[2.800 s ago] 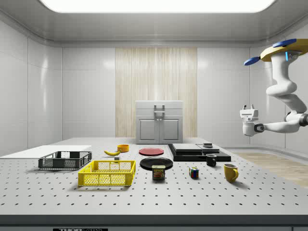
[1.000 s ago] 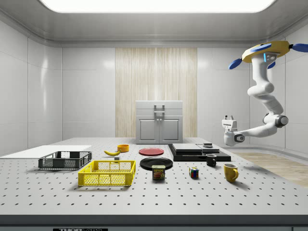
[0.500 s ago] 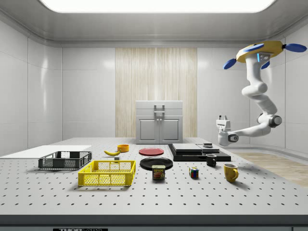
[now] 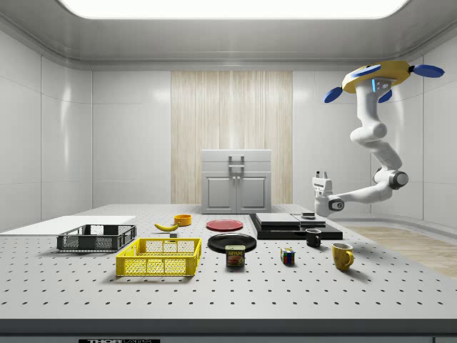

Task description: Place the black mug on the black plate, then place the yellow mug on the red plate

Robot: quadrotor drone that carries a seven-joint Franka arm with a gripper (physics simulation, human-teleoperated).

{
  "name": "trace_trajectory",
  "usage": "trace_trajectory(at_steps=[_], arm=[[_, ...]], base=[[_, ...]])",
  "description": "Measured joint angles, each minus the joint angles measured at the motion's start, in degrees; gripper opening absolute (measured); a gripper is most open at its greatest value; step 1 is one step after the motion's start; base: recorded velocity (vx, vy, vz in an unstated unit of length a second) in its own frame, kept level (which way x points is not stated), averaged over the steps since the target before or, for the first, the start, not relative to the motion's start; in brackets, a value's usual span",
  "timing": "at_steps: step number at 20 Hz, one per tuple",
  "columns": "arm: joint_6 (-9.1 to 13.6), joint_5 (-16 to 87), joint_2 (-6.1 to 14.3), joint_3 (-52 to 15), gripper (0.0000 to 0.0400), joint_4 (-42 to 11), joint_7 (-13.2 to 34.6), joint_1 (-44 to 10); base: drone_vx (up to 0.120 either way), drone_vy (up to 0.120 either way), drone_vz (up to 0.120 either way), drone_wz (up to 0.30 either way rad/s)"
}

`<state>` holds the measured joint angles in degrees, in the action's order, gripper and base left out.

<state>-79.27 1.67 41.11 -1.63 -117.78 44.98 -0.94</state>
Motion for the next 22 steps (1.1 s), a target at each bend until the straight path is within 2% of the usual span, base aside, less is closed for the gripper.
trace_trajectory(at_steps=[5, 9, 11, 13, 15, 18, 22], arm=[[-0.24, 2.5, 0.18, -1.78, 0.04, -0.25, 0.33, -0.55], [-0.48, 6.7, 0.39, -4.76, 0.04, -0.74, 0.89, -1.47], [-0.64, 10.1, 0.56, -7.17, 0.04, -1.26, 1.36, -2.22], [-0.86, 14.77, 0.82, -10.45, 0.04, -2.2, 2.02, -3.27], [-1.16, 21.1, 1.25, -14.84, 0.04, -3.89, 2.98, -4.7], [-1.84, 34.39, 2.4, -23.71, 0.04, -8.87, 5.34, -7.83], [-2.54, 58.66, 5.21, -38.23, 0.04, -21.58, 11.47, -14.46]], base=[[0.12, 0.0, 0.0, 0.0], [0.07, 0.0, 0.0, 0.0], [0.12, 0.0, -0.02, 0.0], [0.0, 0.0, -0.12, 0.0], [0.0, 0.0, 0.0, 0.0], [0.0, 0.0, -0.107, 0.0], [0.0, 0.0, -0.12, 0.0]])
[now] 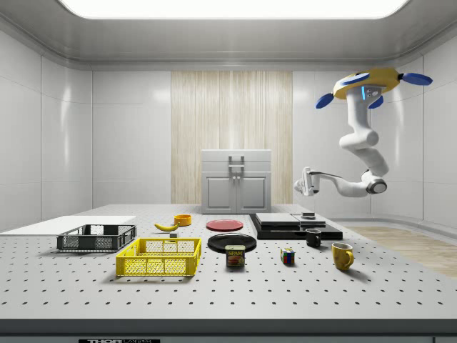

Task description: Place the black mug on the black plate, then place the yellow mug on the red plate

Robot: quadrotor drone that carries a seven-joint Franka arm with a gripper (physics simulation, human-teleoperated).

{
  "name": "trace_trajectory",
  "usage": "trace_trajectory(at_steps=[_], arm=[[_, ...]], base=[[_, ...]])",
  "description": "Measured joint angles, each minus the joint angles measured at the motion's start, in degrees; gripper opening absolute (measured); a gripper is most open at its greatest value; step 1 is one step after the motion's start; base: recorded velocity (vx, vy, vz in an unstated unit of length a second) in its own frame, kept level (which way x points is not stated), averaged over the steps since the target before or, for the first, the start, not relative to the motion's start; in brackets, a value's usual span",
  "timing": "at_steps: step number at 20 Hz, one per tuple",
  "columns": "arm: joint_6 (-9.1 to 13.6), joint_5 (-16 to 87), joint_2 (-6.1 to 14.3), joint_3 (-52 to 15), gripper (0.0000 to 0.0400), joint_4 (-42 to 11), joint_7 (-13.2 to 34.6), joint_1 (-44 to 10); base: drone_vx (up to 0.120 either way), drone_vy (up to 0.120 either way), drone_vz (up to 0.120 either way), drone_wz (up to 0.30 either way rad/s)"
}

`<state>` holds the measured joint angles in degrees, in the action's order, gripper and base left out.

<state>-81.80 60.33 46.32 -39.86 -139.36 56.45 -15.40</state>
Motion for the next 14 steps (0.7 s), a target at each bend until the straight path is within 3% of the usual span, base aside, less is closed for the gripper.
trace_trajectory(at_steps=[3, 6, 10, 14], arm=[[1.36, 19.21, 2.52, -9.99, 0.04, -11.07, 7.15, -7.48], [4.88, 34.44, 4.86, -17.63, 0.04, -19.05, 14.78, -16.7], [10.1, 46.15, 7.71, -24.29, 0.04, -24.13, 22.78, -28.0], [13.43, 51.12, 10.14, -28.01, 0.04, -25.87, 27.7, -35.49]], base=[[0.0, 0.0, -0.12, 0.0], [0.0, 0.0, -0.12, 0.0], [0.0, 0.0, -0.12, 0.0], [0.0, -0.02, -0.12, 0.0]])
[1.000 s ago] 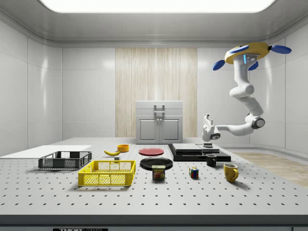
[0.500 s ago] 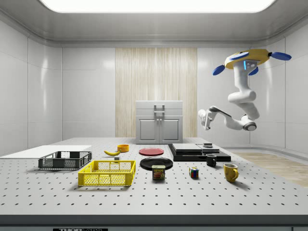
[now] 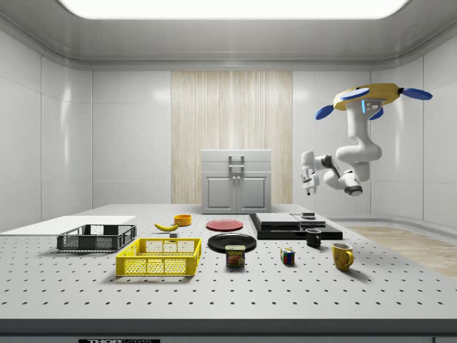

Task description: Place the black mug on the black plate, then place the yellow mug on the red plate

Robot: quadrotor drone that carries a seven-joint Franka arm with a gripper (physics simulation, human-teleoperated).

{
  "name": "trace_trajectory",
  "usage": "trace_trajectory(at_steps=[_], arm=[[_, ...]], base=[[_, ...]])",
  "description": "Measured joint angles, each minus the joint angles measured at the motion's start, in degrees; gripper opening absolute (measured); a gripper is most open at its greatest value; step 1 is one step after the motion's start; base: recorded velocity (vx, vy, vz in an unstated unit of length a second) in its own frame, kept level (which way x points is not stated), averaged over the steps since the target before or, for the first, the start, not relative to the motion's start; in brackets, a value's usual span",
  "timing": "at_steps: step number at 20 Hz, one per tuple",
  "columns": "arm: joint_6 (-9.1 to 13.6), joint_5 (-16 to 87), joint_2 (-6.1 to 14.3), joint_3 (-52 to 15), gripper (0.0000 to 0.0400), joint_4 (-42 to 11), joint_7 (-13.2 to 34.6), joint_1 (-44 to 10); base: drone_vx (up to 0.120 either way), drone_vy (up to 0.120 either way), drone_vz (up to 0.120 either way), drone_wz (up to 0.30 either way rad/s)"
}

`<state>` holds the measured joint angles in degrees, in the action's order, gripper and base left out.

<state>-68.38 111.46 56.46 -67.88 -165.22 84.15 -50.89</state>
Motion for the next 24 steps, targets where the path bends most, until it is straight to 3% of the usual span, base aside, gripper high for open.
trace_trajectory(at_steps=[4, 8, 24], arm=[[1.39, 1.78, 1.95, -2.07, 0.04, -0.55, 2.83, -4.28], [1.58, 2.18, 3.56, -3.31, 0.04, -0.69, 4.5, -6.68], [-1.66, 0.29, 8.77, -5.75, 0.04, -0.48, 7.35, -10.21]], base=[[0.0, -0.11, -0.12, 0.0], [0.0, 0.0, -0.12, 0.0], [0.0, 0.0, -0.12, 0.0]])
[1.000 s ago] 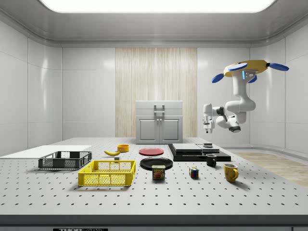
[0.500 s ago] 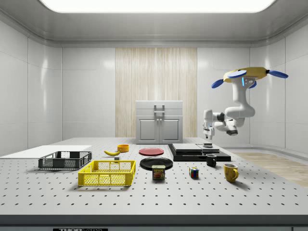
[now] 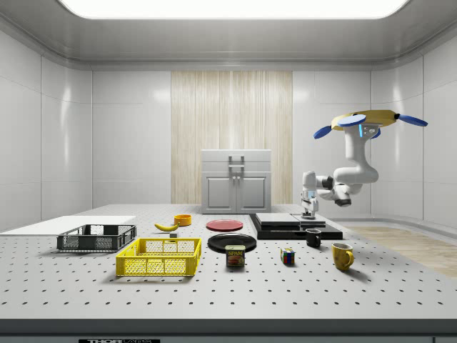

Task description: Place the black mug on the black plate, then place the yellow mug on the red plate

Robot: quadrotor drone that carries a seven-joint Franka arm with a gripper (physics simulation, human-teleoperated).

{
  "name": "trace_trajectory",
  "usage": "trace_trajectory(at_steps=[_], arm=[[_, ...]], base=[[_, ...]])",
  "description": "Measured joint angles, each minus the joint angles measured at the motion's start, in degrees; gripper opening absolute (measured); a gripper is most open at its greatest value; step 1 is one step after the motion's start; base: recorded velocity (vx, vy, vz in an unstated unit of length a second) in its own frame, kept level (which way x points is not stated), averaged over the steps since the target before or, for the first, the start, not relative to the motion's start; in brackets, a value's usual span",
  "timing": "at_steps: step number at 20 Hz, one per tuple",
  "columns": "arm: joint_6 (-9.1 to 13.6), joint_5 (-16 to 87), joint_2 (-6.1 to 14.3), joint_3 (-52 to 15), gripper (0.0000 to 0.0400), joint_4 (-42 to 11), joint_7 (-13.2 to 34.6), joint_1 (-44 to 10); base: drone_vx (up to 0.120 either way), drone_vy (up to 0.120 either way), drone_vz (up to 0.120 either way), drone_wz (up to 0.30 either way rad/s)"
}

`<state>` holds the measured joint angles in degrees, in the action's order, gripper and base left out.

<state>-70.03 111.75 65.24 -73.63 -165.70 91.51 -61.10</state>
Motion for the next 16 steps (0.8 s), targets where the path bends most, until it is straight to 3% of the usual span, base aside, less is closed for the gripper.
trace_trajectory(at_steps=[7, 16], arm=[[-1.8, -1.06, 2.02, -0.67, 0.04, 0.14, 0.7, -0.75], [-5.02, -0.39, 4.88, 0.69, 0.04, 0.57, 1.31, -1.43]], base=[[-0.034, 0.0, -0.114, 0.0], [0.0, 0.0, 0.0, 0.0]])
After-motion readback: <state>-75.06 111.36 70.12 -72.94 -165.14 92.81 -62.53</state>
